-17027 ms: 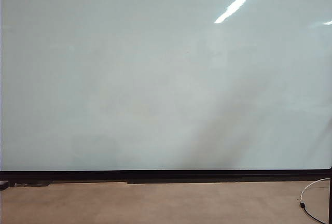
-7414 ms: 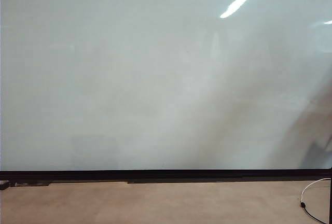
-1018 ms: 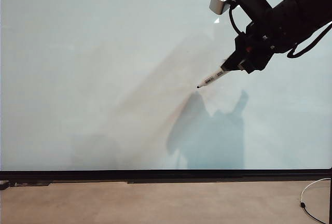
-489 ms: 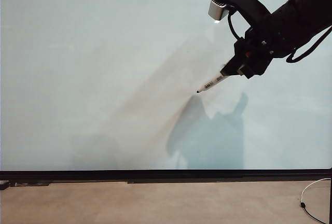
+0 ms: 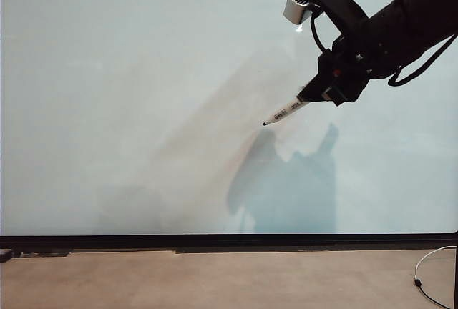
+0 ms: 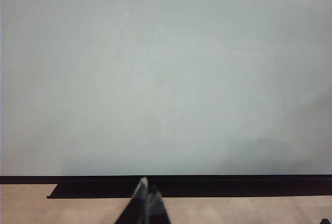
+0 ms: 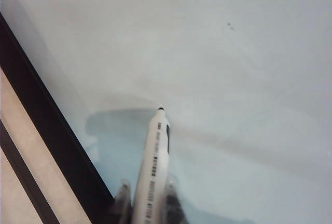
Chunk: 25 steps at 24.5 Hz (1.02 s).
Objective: Pick up the pen on the shelf to the right of the whiteboard and draw a rectangle.
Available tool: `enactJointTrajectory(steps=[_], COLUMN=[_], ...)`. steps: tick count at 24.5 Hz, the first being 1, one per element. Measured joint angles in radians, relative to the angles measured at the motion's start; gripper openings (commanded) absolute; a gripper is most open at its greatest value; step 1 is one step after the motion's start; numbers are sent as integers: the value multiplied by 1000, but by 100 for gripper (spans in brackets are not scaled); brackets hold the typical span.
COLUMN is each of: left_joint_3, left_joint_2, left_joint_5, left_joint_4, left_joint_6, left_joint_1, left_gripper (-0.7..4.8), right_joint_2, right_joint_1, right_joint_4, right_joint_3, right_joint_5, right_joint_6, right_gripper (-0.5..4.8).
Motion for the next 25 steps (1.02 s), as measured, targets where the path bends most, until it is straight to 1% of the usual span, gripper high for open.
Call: enactJointTrajectory(steps=[19,21,25], left_joint_3=[0,0,0], left_joint_2=[0,0,0], left_joint_5=[0,0,0], left_joint_4=[0,0,0], left_joint_6=[0,0,0], left_joint_1=[0,0,0], left_gripper=[-4,-4,-5], right_joint_2=[18,4,-5], right_joint_1=[0,0,0], right_joint_4=[27,30,35], right_joint_3=[0,0,0], right_joint_5=[1,18,21], right_joint_6=[0,0,0], right_gripper=[-5,-5,-5])
